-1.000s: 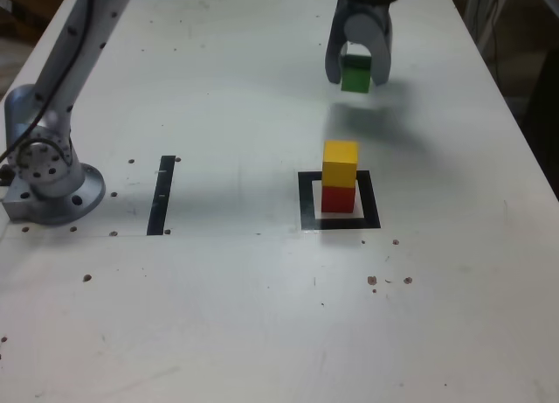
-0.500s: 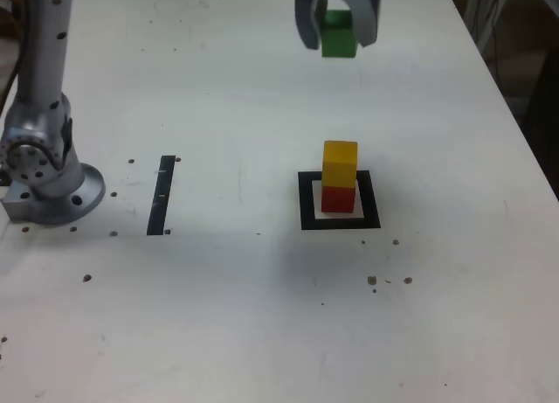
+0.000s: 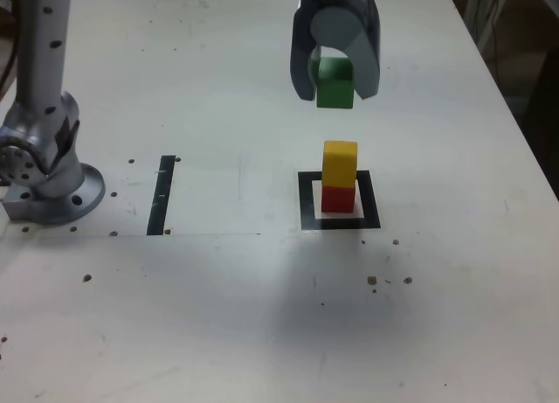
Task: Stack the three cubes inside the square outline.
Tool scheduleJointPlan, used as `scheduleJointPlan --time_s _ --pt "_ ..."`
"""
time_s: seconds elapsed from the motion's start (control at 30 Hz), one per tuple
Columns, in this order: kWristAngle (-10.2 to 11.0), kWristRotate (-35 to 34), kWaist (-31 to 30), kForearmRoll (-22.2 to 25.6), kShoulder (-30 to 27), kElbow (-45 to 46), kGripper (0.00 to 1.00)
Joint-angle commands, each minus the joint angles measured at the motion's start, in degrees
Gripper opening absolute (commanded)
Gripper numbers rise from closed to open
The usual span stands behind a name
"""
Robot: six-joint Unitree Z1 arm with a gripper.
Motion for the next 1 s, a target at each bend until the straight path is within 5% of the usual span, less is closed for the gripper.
scheduleJointPlan --time_s 0.0,0.97 --pt "-0.2 -0.4 -0.1 0.3 1.1 -0.1 0.15" --pt "-4.3 -3.9 -1.2 -2.2 4.6 3.0 0.16"
